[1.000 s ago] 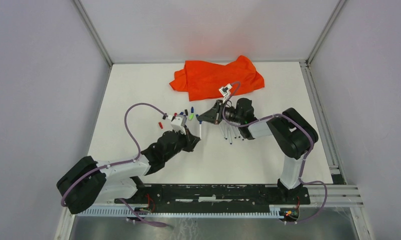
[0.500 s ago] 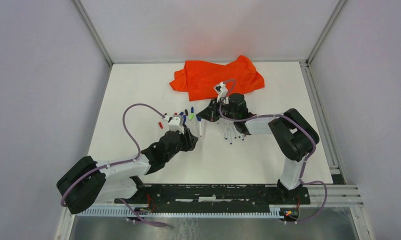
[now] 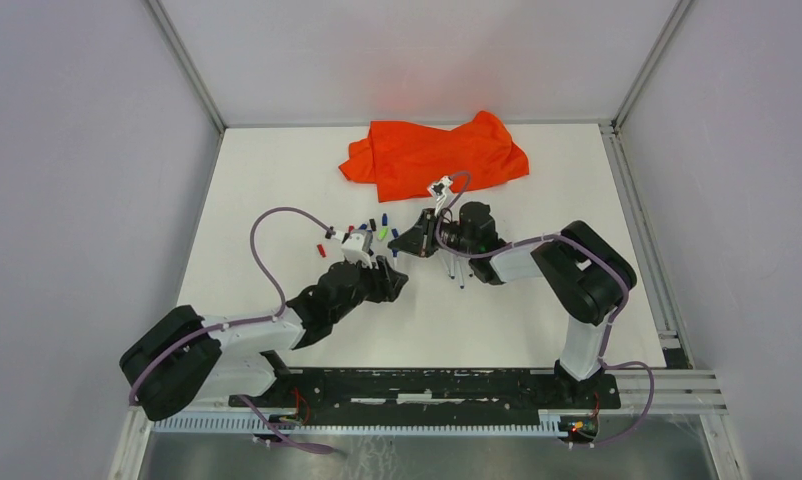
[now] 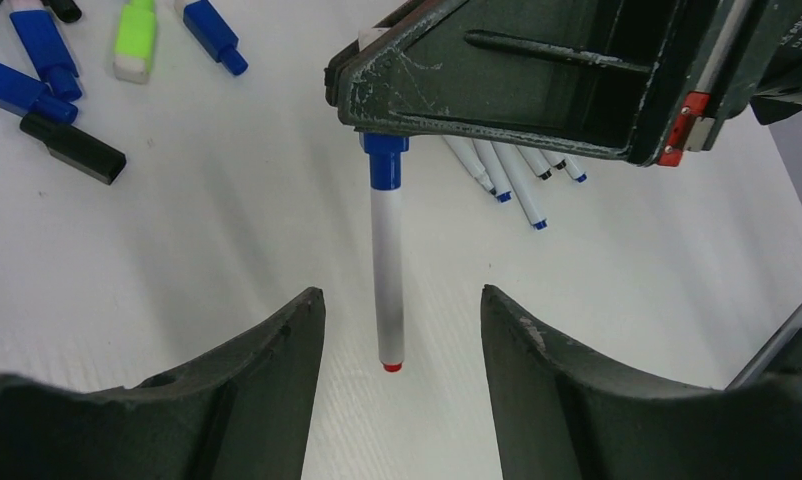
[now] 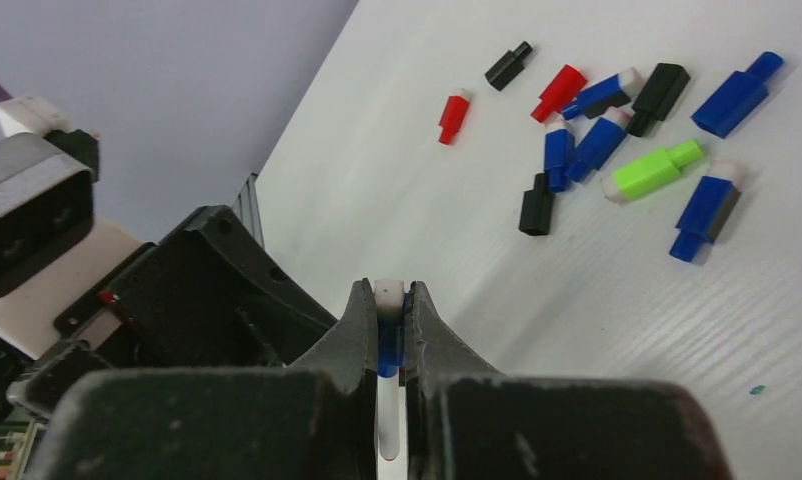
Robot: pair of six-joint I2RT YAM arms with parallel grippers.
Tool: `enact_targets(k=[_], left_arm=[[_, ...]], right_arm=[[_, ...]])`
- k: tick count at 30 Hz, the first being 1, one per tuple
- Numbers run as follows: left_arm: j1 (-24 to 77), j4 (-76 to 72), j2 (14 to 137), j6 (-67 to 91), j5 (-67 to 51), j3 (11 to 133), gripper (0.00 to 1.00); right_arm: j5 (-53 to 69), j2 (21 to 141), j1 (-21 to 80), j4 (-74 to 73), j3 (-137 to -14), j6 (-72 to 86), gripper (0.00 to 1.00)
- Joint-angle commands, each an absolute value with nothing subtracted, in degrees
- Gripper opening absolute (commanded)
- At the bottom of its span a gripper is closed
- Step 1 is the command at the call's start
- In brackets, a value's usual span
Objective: Open the pen caps
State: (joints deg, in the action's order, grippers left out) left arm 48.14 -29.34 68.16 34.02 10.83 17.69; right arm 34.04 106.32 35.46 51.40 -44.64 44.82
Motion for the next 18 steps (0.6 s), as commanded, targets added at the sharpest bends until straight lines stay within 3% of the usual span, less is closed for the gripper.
enact_targets(k=[1, 4, 5, 6, 8, 9, 13, 18], left_arm=[[48.3, -34.0, 69.6, 35.3, 10.6, 18.1, 0.64], [48.3, -35.9, 69.8, 35.5, 11.0, 17.5, 0.61], [48.3, -36.7, 69.8, 35.4, 10.7, 17.3, 0.56], [48.3, -37.6, 69.8, 35.0, 9.9, 17.2, 0.43], [48.3, -38.4, 70.0, 34.3, 8.3, 17.2, 0.07], [48.3, -38.4, 70.1, 34.1, 7.8, 17.3, 0.03], [48.3, -39.0, 68.5, 33.9, 6.5, 15.6, 0.02], [48.2, -39.4, 66.4, 32.4, 1.6, 13.7, 0.02]], right_arm=[[36.5, 104.5, 36.2, 61.2, -43.2, 50.3, 0.00], [36.9, 104.8, 36.9, 63.8, -42.3, 52.3, 0.00], [36.9, 104.9, 37.0, 64.4, -42.0, 52.6, 0.00], [37.0, 105.1, 37.1, 64.7, -41.8, 52.8, 0.00], [37.2, 105.4, 37.1, 66.5, -41.1, 53.7, 0.00], [37.6, 105.6, 37.1, 67.2, -41.0, 54.1, 0.00], [38.9, 106.0, 36.4, 69.9, -40.9, 54.9, 0.00], [41.5, 108.7, 34.0, 84.5, -41.6, 63.3, 0.00]])
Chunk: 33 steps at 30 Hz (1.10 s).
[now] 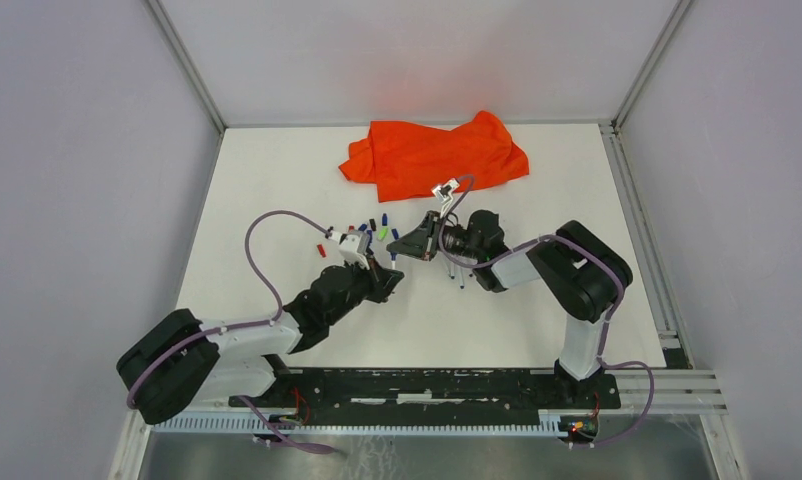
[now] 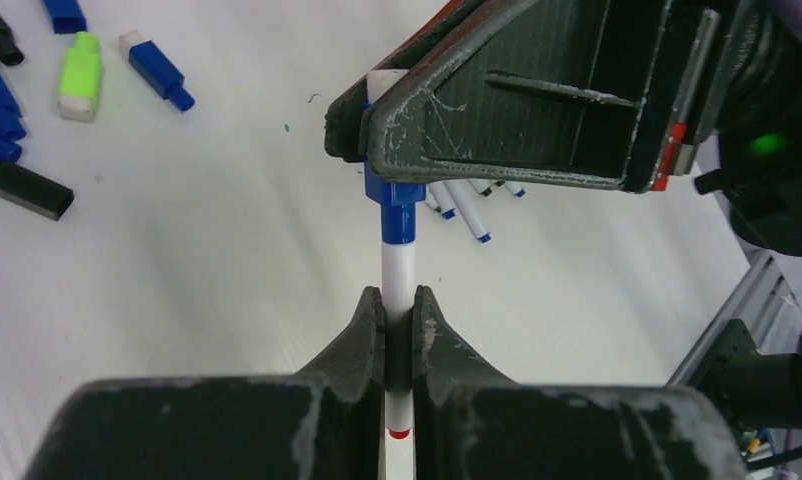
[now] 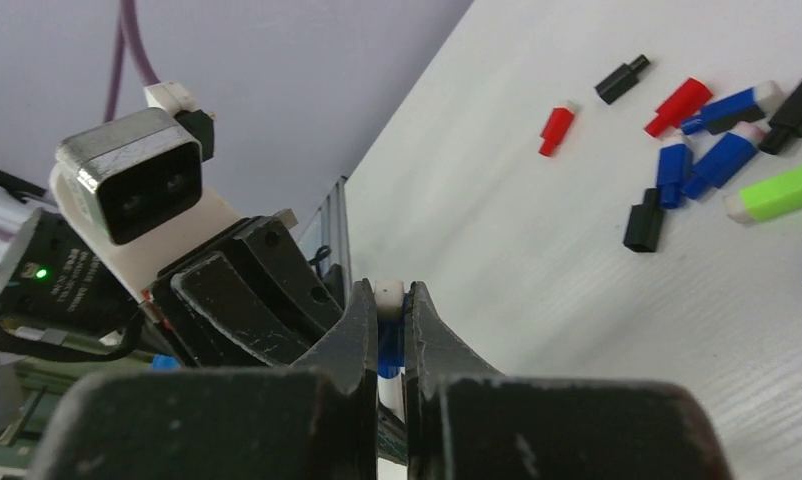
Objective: Open the pen caps
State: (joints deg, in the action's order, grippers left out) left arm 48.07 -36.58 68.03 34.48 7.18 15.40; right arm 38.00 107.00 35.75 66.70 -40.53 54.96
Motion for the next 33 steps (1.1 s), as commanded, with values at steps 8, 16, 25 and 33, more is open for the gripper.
enact_targets(k=[8, 16, 25, 33], left_arm=[[48.2, -38.0, 66.8, 31.3, -2.7, 13.9, 0.02], [48.6, -24.3, 68.7, 35.1, 17.9, 18.0, 0.02], [49.5, -17.4, 68.1, 38.7, 27.4, 20.5, 0.02], [49.5, -10.8, 62.6, 39.5, 31.6, 22.9, 0.02]], right_arm=[[44.7, 109.9, 30.5, 86.0, -45.6, 61.7, 0.00], [29.2, 103.1, 31.6, 43.3, -49.8, 34.5, 0.00], [21.6, 109.5, 33.3, 24.9, -63.2, 27.0, 0.00], [16.9, 119.8, 35.1, 10.7, -77.0, 21.6, 0.00]])
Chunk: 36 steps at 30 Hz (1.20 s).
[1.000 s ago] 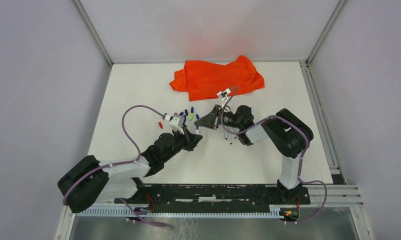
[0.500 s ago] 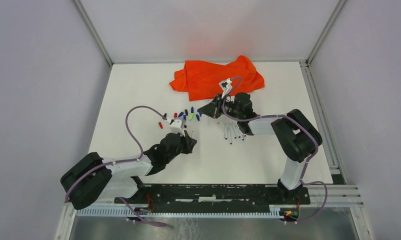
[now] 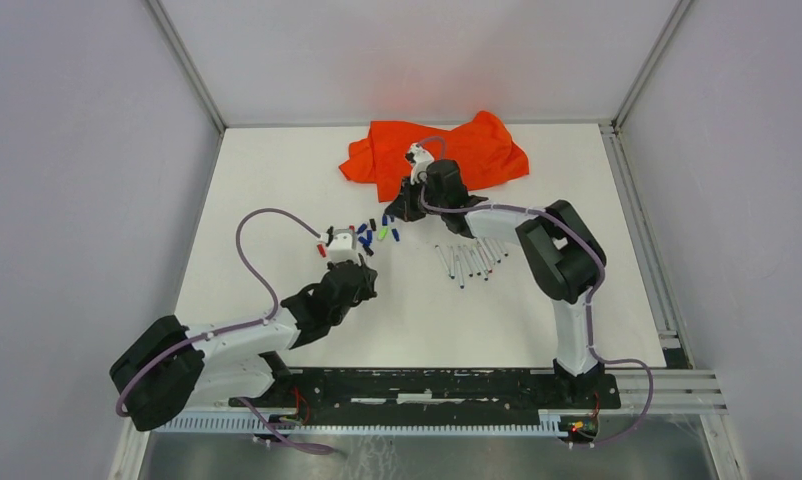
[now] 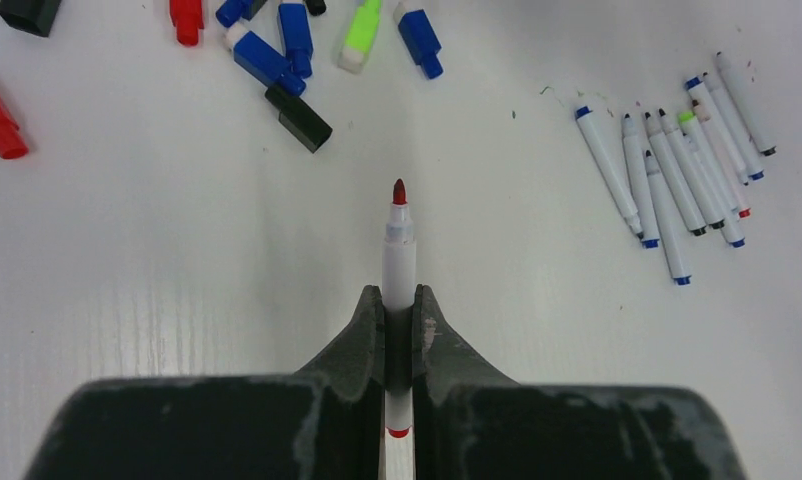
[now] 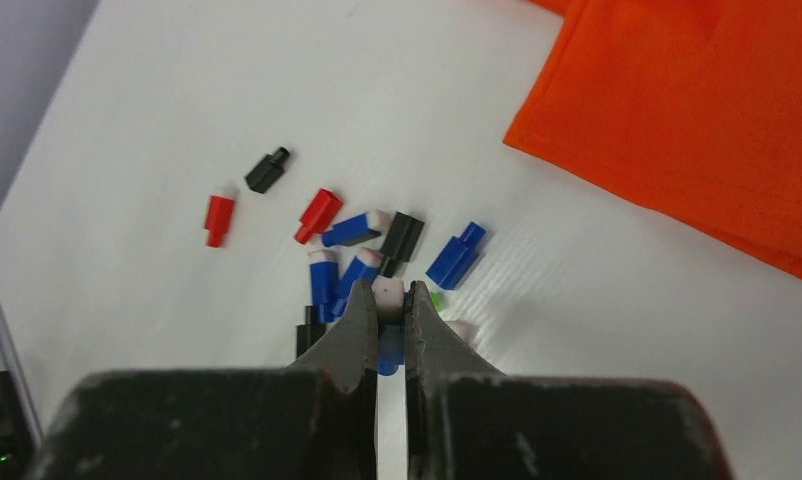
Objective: Open the pen caps
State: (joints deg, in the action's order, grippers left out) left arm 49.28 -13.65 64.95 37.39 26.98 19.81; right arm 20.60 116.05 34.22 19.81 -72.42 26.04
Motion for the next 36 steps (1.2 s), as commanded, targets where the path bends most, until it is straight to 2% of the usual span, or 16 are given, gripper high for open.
enact_targets(k=[1, 8, 12, 18, 28, 36], left_arm=[[49.5, -10.2, 62.2, 39.7, 31.9, 23.3, 0.02], [49.5, -7.7, 59.5, 39.9, 34.0, 24.5, 0.02], [49.5, -7.4, 59.7, 39.9, 34.1, 25.0, 0.02], [49.5, -7.1, 62.0, 39.7, 33.6, 27.0, 0.02], [49.5, -8.2, 71.6, 40.0, 30.2, 32.7, 0.02], [49.4, -9.1, 87.4, 41.6, 22.9, 42.4, 0.05]], right_arm=[[16.6, 120.8, 35.3, 9.9, -77.8, 21.3, 0.02], [14.6, 123.1, 36.8, 7.6, -79.7, 19.6, 0.12], [14.6, 122.5, 37.1, 8.3, -79.1, 19.4, 0.26], [15.4, 120.2, 37.1, 10.0, -77.9, 19.1, 0.39], [13.7, 108.6, 36.6, 15.3, -70.4, 18.3, 0.41], [6.4, 97.6, 32.7, 16.0, -60.1, 17.5, 0.46]])
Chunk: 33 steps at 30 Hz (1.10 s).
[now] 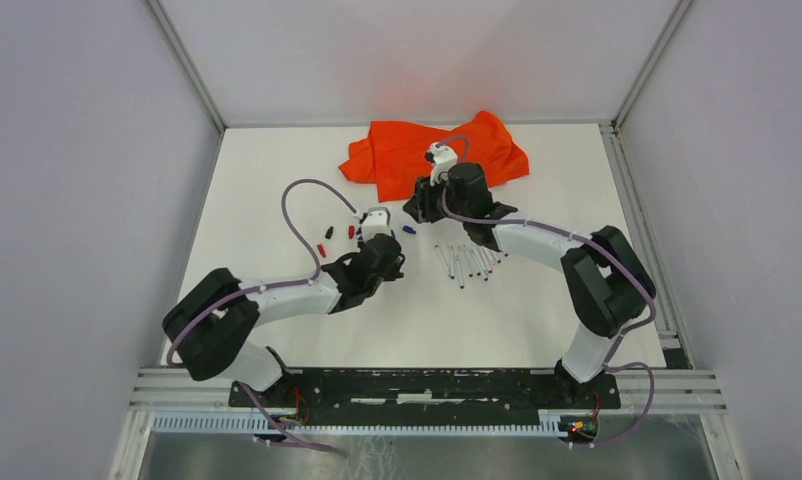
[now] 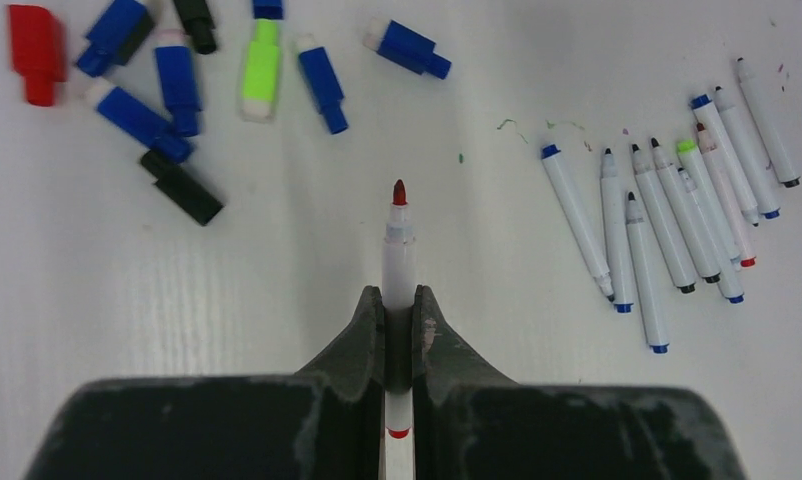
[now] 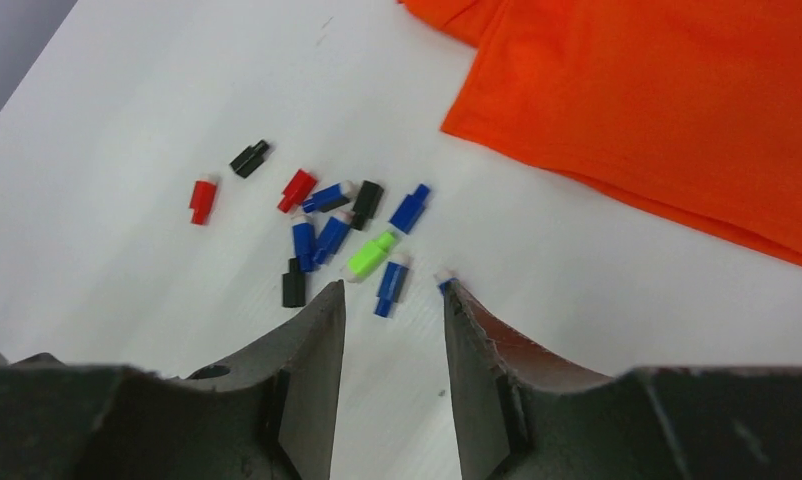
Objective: Open the pen caps
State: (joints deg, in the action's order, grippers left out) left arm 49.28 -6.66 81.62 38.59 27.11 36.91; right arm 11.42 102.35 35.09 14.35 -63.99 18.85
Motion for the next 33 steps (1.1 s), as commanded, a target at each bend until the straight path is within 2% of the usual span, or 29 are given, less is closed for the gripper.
enact_targets(k=[1, 8, 16, 25, 29, 33], left_arm=[[49.5, -9.3, 89.4, 41.9, 22.1, 43.5, 0.05], [49.6, -10.2, 99.6, 42.8, 18.3, 50.5, 0.10], [49.5, -9.6, 105.7, 44.2, 15.0, 56.2, 0.15], [50.5, -8.8, 107.9, 46.3, 14.4, 57.8, 0.34], [50.9, -8.4, 108.3, 46.4, 14.7, 58.5, 0.39], [51.2, -7.8, 107.8, 46.7, 15.8, 58.7, 0.39]], right_arm=[[5.4, 96.7, 32.1, 15.4, -58.8, 17.2, 0.46], [-3.2, 92.5, 29.0, 11.2, -51.0, 13.8, 0.47], [-6.8, 89.5, 24.8, 10.7, -44.7, 13.0, 0.47], [-10.5, 85.8, 22.1, 10.3, -41.2, 11.7, 0.48], [-11.0, 85.1, 20.5, 10.8, -39.6, 11.8, 0.48], [-11.4, 85.2, 18.5, 11.1, -38.7, 12.0, 0.47]])
